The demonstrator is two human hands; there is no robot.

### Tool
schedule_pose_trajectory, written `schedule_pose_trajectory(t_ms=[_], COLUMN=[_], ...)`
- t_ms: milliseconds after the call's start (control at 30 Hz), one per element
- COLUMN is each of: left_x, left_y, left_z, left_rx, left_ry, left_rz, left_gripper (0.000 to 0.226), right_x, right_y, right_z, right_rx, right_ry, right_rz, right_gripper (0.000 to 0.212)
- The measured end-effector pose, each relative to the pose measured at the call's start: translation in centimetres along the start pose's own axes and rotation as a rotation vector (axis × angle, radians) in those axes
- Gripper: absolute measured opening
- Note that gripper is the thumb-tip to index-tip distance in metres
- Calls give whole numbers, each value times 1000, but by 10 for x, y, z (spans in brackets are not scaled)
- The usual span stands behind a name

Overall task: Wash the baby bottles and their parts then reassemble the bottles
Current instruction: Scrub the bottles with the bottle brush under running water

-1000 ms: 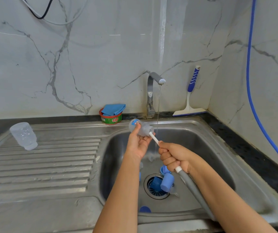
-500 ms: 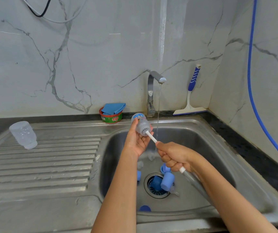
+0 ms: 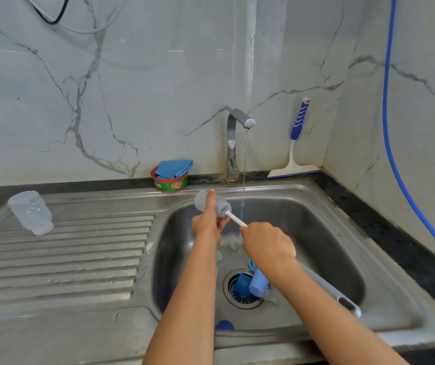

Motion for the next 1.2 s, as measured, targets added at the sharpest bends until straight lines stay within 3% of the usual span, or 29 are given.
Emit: schedule_pose_trajectory(t_ms=[133,233,333,500,667,733,833,933,1033,1100,1200], left_x=[17,29,28,23,7,9,23,31,31,27,18], left_y=[-4,5,11,9,0,-3,-2,3,6,6,1], left_z=[2,5,8,10,-1,-3,4,9,9,8,2], left_rx=[-152,-177,-163,-135,-86,-67,-112,-192,-187,-160,-141], left_ry=[-216,-449,-505,-417,-151,-122,-284,-482,-529,-477,-331], left_rz=[49,244,256,201,3,-33,34,176,199,162,86], left_gripper=[62,58,54,41,58,58,54,52,46,44,46], right_x=[18,27,31,31,19,17,18,28,33,31,22], right_y=[8,16,14,17,24,23,21,21,20,23,28], right_z=[-6,1,5,4,-6,-9,-8,0,1,2,-1], right_rx=[42,223,262,270,79,40,77,223,266,269,186], right_ry=[-125,-254,-368,-346,-167,-116,-161,-282,-359,-345,-240], right_rz=[-439,-915,-1173,-1097,-447,-366,-526,-955,-1170,-1090,-716], right_gripper=[40,38,44,43,40,40,40,39,44,43,38])
Point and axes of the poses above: each hand's wrist, its own z-axis away from the middle knuckle, its own x-axis out of the palm, y = z × x, the point moved 8 cm from there along -z, towards the middle knuckle, and after that the axes turned 13 degrees about -x, right-handed, at the moved point
